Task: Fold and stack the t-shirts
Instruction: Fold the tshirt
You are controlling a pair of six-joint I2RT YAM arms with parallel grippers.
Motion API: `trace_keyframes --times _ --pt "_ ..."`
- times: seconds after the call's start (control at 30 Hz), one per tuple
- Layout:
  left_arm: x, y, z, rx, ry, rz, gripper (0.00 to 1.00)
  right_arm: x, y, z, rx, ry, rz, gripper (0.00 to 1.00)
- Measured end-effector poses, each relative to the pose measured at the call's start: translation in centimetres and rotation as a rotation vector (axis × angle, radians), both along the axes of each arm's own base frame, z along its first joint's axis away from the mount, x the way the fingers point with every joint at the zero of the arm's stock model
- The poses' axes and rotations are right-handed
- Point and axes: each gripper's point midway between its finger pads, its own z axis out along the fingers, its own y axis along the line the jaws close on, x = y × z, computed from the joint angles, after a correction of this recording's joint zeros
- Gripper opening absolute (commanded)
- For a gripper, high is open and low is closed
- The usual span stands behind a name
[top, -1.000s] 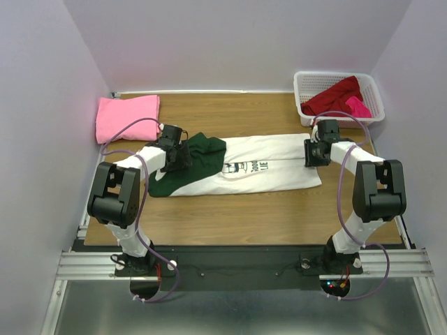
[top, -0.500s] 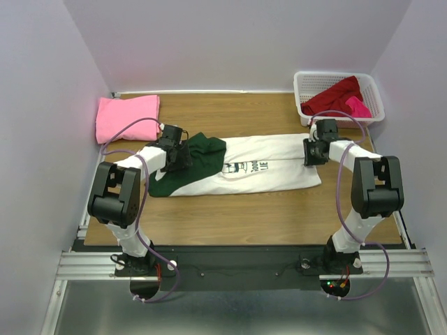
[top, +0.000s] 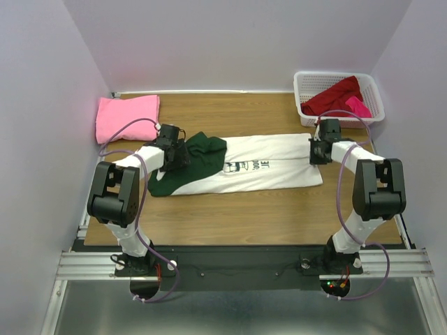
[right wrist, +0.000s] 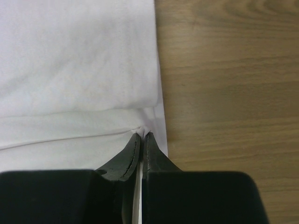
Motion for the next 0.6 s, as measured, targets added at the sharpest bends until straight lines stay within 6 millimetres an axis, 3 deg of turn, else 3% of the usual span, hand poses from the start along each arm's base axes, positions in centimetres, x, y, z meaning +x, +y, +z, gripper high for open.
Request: trace_keyframes --times 0.2,0.33,0.47,0.6 --pt "0.3 0.4 0.0 -0.017 -0.006 0.037 0.75 -0.5 -1.2 0.3 0.01 -0.011 -0.081 0.02" --pt "0.4 0.7 0.1 -0.022 -0.008 0.053 0.79 -0.5 -1.0 0.3 0.029 -0.013 -0.094 0.17" --pt "0.4 1.0 0.5 -0.016 -0.004 0.063 0.86 -0.5 -0.3 0.4 0.077 -0.014 -0.083 0.39" --pt "0.7 1.3 2.7 -0.015 -0.023 0.072 0.91 -0.5 1.5 2.2 0.123 -0.038 -0.051 0.48"
